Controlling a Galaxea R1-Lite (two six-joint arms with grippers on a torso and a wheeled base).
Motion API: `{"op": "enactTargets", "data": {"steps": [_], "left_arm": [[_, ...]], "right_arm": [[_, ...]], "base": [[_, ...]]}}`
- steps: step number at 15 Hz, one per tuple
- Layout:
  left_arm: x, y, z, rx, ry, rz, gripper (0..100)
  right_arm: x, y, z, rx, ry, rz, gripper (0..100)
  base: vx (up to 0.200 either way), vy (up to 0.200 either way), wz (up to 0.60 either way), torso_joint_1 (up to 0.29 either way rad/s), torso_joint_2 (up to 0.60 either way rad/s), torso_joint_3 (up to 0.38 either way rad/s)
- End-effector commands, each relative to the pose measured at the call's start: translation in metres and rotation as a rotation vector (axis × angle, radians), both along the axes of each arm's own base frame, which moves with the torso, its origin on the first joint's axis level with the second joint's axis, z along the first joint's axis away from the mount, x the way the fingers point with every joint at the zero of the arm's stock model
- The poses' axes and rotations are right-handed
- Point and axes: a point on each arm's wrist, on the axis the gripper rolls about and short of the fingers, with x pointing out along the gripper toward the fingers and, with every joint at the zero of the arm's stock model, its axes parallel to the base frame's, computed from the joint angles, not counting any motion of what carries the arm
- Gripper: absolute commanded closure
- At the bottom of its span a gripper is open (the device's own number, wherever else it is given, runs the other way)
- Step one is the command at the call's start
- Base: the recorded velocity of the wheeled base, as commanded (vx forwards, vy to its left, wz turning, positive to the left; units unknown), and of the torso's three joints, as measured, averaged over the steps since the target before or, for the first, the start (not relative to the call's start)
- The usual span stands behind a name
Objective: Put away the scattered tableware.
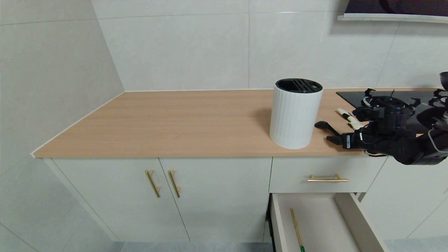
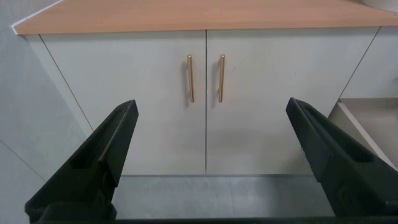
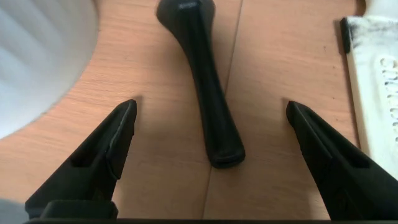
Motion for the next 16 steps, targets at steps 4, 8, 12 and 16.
{"op": "enactTargets", "data": {"steps": [4, 8, 12, 16], "left_arm": [[0.0, 0.0, 0.0, 0.001, 0.0, 0.0, 0], [0.0, 0.0, 0.0, 0.001, 0.0, 0.0, 0], [0.0, 0.0, 0.0, 0.001, 0.0, 0.0, 0], [0.0, 0.0, 0.0, 0.001, 0.0, 0.0, 0]], "right_arm": [[0.0006, 0.0015, -0.0027, 0.0, 0.007, 0.003, 0], [0.0013, 0.004, -0.0047, -0.001, 0.012, 0.006, 100], [0.0014, 0.0046, -0.0064, -0.001, 0.016, 0.008, 100], [0.0009, 0.0046, -0.0046, -0.003, 0.013, 0.004, 100]], "base": [[0.0, 0.0, 0.0, 0.0, 0.0, 0.0], [0.0, 0.0, 0.0, 0.0, 0.0, 0.0], [0.0, 0.0, 0.0, 0.0, 0.0, 0.0], [0.0, 0.0, 0.0, 0.0, 0.0, 0.0]]}}
